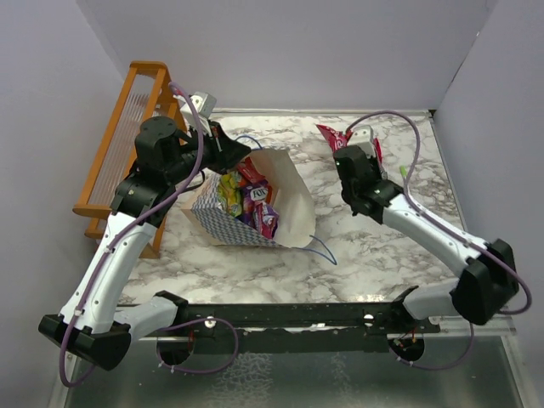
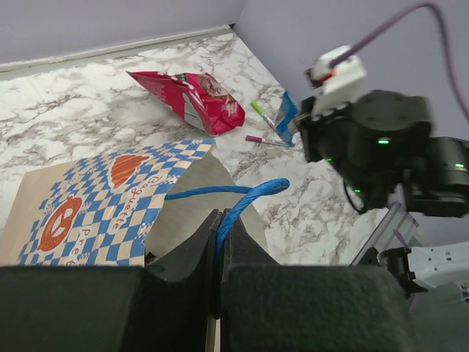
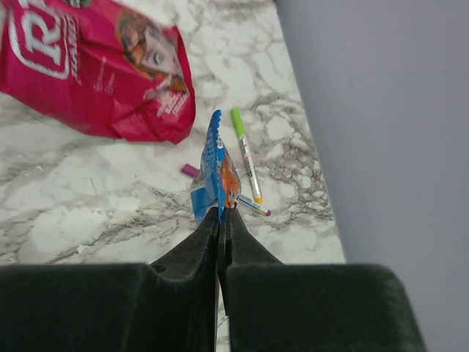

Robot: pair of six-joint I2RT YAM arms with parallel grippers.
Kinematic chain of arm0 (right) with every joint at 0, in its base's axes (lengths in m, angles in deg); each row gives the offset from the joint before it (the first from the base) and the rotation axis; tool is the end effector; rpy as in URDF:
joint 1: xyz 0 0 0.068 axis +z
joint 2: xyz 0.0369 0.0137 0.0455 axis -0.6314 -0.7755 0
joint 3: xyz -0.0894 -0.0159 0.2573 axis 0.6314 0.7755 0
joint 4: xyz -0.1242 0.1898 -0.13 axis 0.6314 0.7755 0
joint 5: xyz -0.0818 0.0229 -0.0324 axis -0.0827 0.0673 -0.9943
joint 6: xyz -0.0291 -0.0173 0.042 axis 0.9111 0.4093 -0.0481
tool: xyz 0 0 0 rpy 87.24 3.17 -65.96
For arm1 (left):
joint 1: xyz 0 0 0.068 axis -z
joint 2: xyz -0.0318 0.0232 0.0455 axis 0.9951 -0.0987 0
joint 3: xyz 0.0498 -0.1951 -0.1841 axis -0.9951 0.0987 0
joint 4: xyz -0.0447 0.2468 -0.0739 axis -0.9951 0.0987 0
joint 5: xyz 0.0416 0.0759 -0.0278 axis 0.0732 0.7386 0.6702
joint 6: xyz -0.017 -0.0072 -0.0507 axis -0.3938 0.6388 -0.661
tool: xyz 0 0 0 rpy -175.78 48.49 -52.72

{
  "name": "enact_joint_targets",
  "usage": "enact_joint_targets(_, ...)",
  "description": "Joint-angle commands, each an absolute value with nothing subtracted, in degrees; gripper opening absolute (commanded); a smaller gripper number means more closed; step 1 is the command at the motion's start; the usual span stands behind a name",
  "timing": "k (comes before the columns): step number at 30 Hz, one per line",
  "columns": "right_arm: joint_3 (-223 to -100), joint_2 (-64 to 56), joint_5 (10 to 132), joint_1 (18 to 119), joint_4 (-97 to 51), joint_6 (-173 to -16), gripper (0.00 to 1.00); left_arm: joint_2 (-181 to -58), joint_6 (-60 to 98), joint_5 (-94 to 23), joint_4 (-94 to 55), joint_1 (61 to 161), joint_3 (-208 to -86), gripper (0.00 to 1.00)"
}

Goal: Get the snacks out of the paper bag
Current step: Place the snack at the center of the board.

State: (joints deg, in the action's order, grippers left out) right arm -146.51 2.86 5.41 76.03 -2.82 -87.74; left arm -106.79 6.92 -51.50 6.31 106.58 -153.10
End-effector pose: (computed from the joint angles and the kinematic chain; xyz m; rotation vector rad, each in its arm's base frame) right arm 0.2399 0.1423 0.3174 -0.0686 1.9254 -0.6564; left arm 0.2016 -0.0983 0.4565 0.3119 1.7641 -0.9475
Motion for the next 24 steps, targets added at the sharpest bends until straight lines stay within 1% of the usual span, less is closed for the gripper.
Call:
enact_joint_targets(1,-147.3,-6.2,9.5,72.6,2.2,-95.7,0.01,-105.9,5.7,-56.9,2.6,106.7,-154.8,0.0)
enact_joint_targets(4,-147.0,-11.0,8.9,71.3,4.5,-98.8,0.01,-105.8,5.6,-58.0,1.8,106.7,-154.2,0.0)
enact_joint_targets(8,-146.3,-16.6,7.9,70.6,4.1,-100.6,0.01,-105.3,5.4,-59.6,0.6,106.7,-153.3,0.0)
enact_joint_targets(10,-147.0,-19.7,9.5,70.6,3.4,-101.2,0.01,-105.2,5.3,-60.9,-0.1,106.7,-152.9,0.0)
enact_joint_targets(14,-152.3,-26.4,17.1,70.6,4.2,-103.2,0.01,-104.6,4.7,-63.6,-2.5,106.7,-150.6,0.0)
enact_joint_targets(15,-153.8,-27.8,19.5,70.6,4.2,-103.5,0.03,-104.5,4.5,-64.2,-3.1,106.7,-150.2,0.0)
enact_joint_targets(19,-157.9,-30.3,29.4,70.6,3.0,-104.6,0.14,-104.3,4.3,-66.6,-4.4,106.7,-149.1,0.0)
enact_joint_targets(24,-157.0,-27.1,33.8,70.5,0.9,-104.6,0.34,-104.1,5.0,-68.5,-4.0,106.7,-149.0,0.0)
